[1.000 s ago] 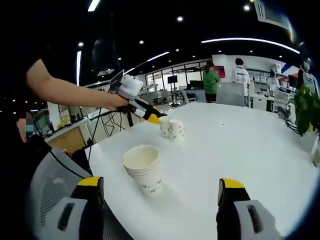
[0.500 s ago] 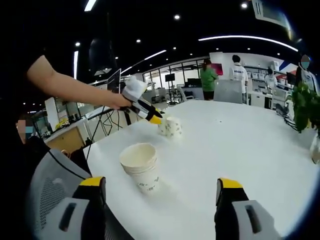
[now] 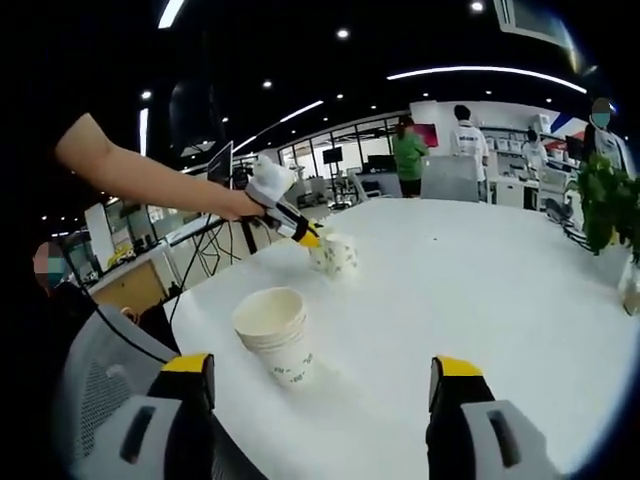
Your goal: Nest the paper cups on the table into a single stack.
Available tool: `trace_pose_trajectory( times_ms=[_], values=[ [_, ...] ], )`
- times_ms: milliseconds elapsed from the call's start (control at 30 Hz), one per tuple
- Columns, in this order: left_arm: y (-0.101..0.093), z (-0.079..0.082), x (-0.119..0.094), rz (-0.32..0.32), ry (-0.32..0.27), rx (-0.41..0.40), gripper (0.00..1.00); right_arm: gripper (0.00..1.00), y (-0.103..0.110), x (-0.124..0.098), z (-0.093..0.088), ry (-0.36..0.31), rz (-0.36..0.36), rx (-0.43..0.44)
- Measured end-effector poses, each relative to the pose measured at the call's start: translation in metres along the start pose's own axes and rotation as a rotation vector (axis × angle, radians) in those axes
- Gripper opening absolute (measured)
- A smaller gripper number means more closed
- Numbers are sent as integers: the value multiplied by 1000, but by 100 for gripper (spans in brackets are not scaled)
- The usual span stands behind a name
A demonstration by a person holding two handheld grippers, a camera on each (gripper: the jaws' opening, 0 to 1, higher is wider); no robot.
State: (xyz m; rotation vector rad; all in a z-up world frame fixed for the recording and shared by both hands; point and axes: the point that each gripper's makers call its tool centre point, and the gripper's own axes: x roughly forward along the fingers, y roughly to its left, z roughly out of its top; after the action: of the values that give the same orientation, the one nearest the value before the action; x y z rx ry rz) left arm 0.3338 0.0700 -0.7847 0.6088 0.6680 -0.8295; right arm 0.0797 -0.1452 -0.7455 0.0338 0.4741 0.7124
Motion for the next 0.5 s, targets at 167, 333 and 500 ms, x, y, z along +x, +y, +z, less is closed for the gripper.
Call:
trace_pose_trajectory(
  times_ms=[167,333,500],
  values=[
    [-1,-1,-3,-1,8,0,0,89,-1,0,0,-3,-2,2],
    [-2,-3,-9,5,18,6,0,89,1,0,1,-5,2,-3],
    [-10,-3,-22,16,17,23,0,89,0,-1,2,-14,3,-6]
  ],
)
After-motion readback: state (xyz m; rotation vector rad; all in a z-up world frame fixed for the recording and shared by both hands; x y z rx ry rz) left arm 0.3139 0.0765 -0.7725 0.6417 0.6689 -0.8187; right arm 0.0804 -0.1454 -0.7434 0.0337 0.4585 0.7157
